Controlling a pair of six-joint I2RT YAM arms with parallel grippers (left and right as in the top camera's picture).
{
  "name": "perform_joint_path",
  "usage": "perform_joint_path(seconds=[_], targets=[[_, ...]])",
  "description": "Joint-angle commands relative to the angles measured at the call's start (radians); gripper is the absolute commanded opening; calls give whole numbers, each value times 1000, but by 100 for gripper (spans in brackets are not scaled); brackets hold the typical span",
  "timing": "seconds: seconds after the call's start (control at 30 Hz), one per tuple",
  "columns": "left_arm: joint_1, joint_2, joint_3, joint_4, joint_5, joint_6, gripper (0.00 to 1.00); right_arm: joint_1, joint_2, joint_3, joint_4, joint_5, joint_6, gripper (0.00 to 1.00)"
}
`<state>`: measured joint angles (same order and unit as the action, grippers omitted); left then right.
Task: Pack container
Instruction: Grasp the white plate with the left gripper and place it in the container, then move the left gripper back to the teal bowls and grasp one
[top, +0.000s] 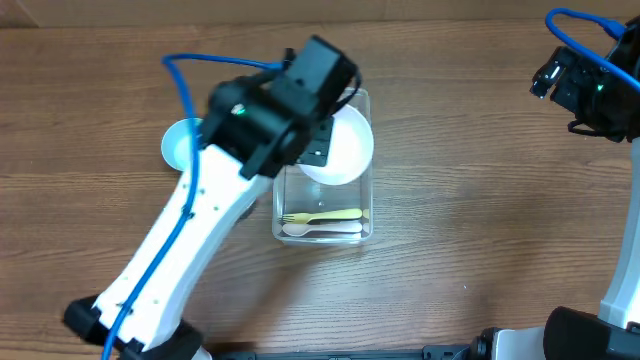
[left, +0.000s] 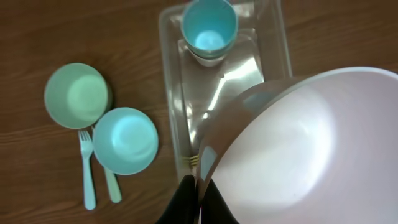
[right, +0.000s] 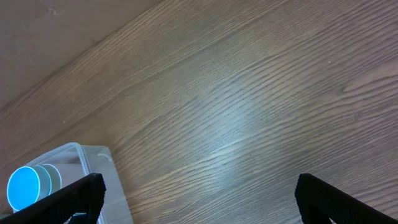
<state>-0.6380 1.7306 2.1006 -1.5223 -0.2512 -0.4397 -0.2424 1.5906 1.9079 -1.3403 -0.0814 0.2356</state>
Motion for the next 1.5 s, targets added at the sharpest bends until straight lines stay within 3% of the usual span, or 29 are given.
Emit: perform_joint_path(seconds=[0.0,0.17,0.47,0.8,1.0,1.07,1.2,1.27,1.3,1.33,1.47], targets=[[41,10,-85,48,-58,-14,4,-1,-10,-2,2,-2,5,100],[108,10,-353,335,130,-15,4,-1,-10,-2,2,-2,5,100],[140,10,-673,635,219,-148,4,-1,-10,-2,2,-2,5,100],[141,28,-756,815,189,-205,9,-1,-10,-2,2,-2,4,100],[142,42,-756,825,178,-219,15,-1,-10,-2,2,-2,5,100],[143,38,-743,808,178,-209,12,-1,-10,-2,2,-2,5,100],[176,-16,-596,614,161,-122,10,-1,-10,-2,2,-2,4,100],[209,-52,-533,514,107,-96,20,-1,-10,-2,2,-2,5,100],[242,-79,-509,463,66,-79,32,-1,-10,-2,2,-2,5,100],[309,-117,-506,408,29,-75,52,-1,-10,-2,2,-2,5,100],[524,-132,-520,327,94,-35,55,-1,-10,-2,2,-2,4,100]])
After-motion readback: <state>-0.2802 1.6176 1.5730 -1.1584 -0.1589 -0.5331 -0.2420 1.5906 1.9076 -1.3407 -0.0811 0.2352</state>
